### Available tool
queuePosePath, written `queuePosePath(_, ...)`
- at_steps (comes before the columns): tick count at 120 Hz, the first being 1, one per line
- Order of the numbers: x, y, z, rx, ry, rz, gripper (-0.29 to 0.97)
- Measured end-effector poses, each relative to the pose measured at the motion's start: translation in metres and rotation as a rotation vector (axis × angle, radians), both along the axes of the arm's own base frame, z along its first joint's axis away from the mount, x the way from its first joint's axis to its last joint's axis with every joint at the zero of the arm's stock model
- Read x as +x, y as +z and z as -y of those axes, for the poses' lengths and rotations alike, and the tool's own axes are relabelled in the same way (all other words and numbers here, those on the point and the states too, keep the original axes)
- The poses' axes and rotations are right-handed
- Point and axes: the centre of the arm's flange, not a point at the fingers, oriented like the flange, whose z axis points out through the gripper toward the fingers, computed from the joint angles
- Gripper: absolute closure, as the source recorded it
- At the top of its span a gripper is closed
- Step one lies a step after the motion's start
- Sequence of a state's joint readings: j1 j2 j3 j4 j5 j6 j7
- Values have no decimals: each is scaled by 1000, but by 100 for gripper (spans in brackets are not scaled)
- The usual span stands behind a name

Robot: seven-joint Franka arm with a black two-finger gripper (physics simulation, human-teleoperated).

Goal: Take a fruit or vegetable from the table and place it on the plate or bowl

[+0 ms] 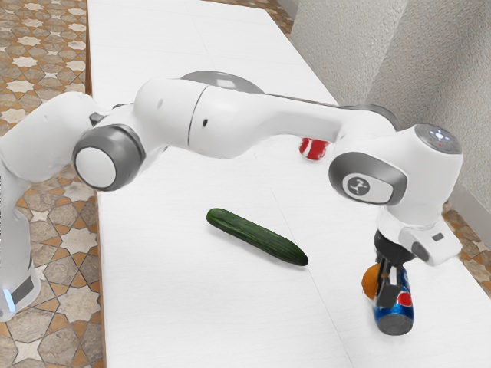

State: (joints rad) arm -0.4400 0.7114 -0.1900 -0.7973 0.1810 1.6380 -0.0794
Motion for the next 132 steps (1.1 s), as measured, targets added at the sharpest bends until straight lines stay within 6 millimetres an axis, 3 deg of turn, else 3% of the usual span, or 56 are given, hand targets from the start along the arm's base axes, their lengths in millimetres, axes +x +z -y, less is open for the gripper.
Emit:
queuePosePath(5,2,22,-32,0,41,5,39)
queuePosePath(21,16,82,-161,-4,226,25,39)
queuePosePath(38,21,111,-268,4,394,25,39)
queuePosePath(52,25,112,-346,8,516,5,39)
queuePosePath(71,17,109,-474,7,713,-15,39)
queuePosePath(84,0,107,-552,1,835,-24,39)
queuePosePath(103,-41,92,-677,-15,1032,-53,39)
queuePosePath(115,-67,80,-733,-33,1123,-73,38)
queuePosePath(132,-92,67,-777,-47,1196,-96,38)
